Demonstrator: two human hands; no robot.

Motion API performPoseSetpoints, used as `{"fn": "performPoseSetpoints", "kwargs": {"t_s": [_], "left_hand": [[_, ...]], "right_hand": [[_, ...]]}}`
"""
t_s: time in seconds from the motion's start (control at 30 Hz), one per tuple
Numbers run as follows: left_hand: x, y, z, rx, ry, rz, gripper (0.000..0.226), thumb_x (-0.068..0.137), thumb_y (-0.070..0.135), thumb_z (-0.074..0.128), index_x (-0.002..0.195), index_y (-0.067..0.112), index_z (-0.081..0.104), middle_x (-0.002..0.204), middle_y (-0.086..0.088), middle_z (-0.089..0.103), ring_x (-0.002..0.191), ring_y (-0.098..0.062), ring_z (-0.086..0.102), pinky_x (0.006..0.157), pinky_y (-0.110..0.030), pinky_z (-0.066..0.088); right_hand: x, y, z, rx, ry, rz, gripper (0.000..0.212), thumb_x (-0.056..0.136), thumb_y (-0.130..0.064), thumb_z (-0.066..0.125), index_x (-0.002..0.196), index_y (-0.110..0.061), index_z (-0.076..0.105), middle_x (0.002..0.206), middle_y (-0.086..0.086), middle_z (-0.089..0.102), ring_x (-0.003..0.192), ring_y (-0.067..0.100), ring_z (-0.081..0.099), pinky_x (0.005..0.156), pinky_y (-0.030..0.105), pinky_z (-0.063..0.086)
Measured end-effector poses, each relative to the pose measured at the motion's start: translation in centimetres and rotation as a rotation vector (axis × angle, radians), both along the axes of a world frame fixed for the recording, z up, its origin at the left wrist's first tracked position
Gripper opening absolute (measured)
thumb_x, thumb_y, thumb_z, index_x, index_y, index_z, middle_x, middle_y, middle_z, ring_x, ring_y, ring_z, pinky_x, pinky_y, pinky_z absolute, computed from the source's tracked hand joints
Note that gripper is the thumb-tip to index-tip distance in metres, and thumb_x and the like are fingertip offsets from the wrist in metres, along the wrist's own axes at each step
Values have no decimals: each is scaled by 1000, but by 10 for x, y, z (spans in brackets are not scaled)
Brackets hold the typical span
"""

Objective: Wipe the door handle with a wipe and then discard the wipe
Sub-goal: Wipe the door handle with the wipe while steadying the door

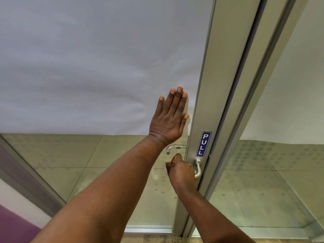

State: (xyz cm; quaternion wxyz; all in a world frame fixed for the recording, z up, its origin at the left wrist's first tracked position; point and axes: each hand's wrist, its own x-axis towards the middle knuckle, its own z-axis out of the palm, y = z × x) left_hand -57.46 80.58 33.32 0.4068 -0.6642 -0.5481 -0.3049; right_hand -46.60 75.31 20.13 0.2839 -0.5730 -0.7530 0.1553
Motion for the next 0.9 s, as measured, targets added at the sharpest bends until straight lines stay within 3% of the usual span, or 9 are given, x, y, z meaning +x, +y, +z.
{"fn": "performPoseSetpoints", "kwargs": {"t_s": [0.17, 0.27, 0.37, 0.5, 0.63, 0.77, 0.83, 0.9], "left_hand": [[0, 1, 0, 8, 6, 4, 69, 106, 40, 25, 159, 10, -9, 167, -9, -12, 154, -22, -23, 127, -43, -12], [0, 1, 0, 12, 1, -2, 68, 106, 39, 27, 158, 10, -4, 171, -10, 2, 155, -22, -22, 127, -43, -10], [-1, 1, -1, 8, 3, 6, 68, 106, 39, 28, 159, 9, -3, 168, -15, 16, 155, -22, -21, 126, -43, -10], [0, 1, 0, 16, 1, 5, 68, 106, 39, 30, 159, 9, -1, 170, -12, 9, 155, -22, -21, 127, -43, -11], [0, 1, -1, 16, 0, 4, 69, 106, 39, 29, 159, 9, -3, 171, -12, 0, 155, -22, -21, 127, -43, -11], [0, 1, 0, 9, 1, -6, 69, 107, 40, 24, 160, 11, -9, 167, -9, -13, 155, -23, -21, 127, -43, -12], [0, 2, -1, 13, -3, -7, 67, 107, 40, 23, 160, 11, -6, 167, -10, -8, 155, -23, -21, 127, -43, -11], [0, 2, -1, 14, -8, -3, 67, 107, 40, 24, 160, 10, -4, 166, -10, -4, 155, -22, -21, 127, -43, -11]], "right_hand": [[16, 5, 8, 26, 166, -102, 15, 90, -32, 70, 87, -25, 56, 72, -7, 65, 67, 16, 65, 64, 31, 54], [28, 6, 8, 22, 253, -102, 16, 89, -30, 71, 85, -29, 56, 73, -10, 65, 64, 9, 59, 53, 23, 42], [38, 7, 6, -35, 399, -56, 13, 91, -20, 71, 88, -30, 62, 84, -9, 70, 76, 9, 63, 58, 19, 45], [51, 10, 9, -147, 601, -29, 13, 91, -9, 69, 90, -21, 72, 95, -1, 74, 92, 19, 68, 72, 20, 53], [56, 16, 13, -323, 765, -102, 20, 91, -4, 62, 91, -16, 78, 101, 8, 77, 97, 29, 70, 83, 45, 62], [62, 13, 17, -478, 976, -12, 27, 72, -9, 70, 97, -17, 77, 94, 7, 78, 82, 24, 72, 69, 32, 60], [63, 10, 16, -529, 1013, 46, 45, 62, -6, 72, 106, -14, 74, 100, 9, 77, 87, 24, 72, 75, 33, 58], [62, 8, 14, -553, 1011, 95, 47, 65, 4, 74, 110, -10, 71, 104, 11, 77, 92, 22, 74, 76, 34, 59]]}}
